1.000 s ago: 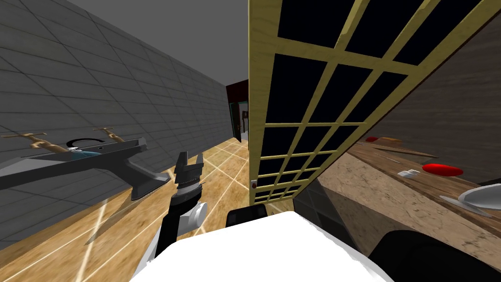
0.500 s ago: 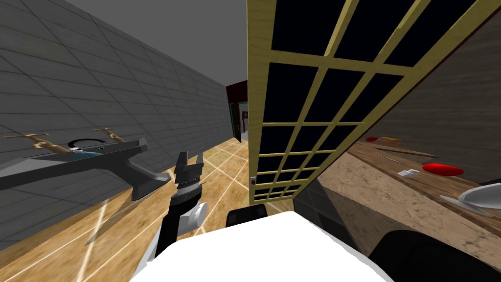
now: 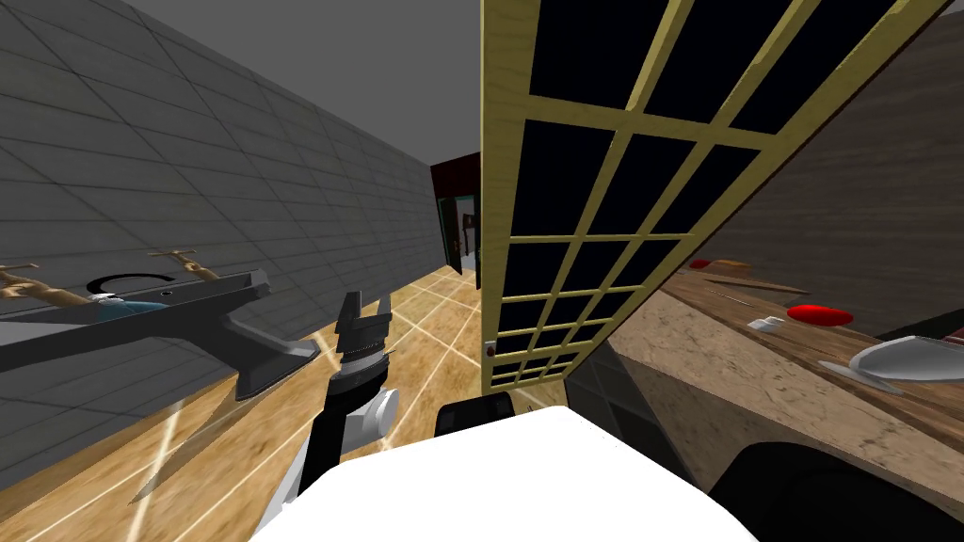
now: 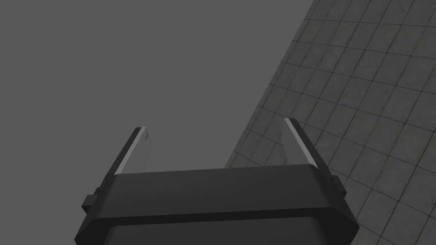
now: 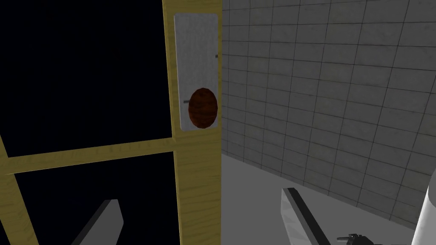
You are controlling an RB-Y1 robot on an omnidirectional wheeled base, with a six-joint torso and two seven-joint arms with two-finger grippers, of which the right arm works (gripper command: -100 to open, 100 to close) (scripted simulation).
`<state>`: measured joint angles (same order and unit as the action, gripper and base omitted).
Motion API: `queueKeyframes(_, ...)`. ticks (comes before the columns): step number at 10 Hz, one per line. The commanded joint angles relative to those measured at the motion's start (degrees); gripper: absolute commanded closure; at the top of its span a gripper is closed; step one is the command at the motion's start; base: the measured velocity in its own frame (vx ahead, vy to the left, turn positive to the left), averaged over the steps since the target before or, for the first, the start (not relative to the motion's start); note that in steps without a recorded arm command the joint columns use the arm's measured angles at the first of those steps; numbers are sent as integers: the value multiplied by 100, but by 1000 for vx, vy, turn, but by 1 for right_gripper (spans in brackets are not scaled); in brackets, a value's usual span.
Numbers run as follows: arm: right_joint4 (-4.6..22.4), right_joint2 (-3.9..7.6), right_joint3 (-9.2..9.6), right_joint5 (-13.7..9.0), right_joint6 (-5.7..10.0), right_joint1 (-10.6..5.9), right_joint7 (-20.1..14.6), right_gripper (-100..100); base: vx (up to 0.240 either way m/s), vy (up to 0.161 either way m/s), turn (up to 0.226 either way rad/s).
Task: Push the door open
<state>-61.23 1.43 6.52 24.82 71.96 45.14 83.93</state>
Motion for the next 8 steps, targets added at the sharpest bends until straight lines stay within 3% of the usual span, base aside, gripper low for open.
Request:
queueKeyframes(1,-89,34,-81,-174,-79,9,-59,-100,81,160,-143)
queueKeyframes(3,-95,-107,-204,-406,-126,-41,-110,-100,82,212,-230)
queueKeyframes(5,-99,-350,-287,-563,-158,-75,-144,-100,47,155,-174)
queueKeyframes(7,-116,-116,-281,-534,-175,-74,-142,-100,56,42,-8)
queueKeyframes(8,-138,-63,-285,-536,-198,-71,-141,-100,180,31,23)
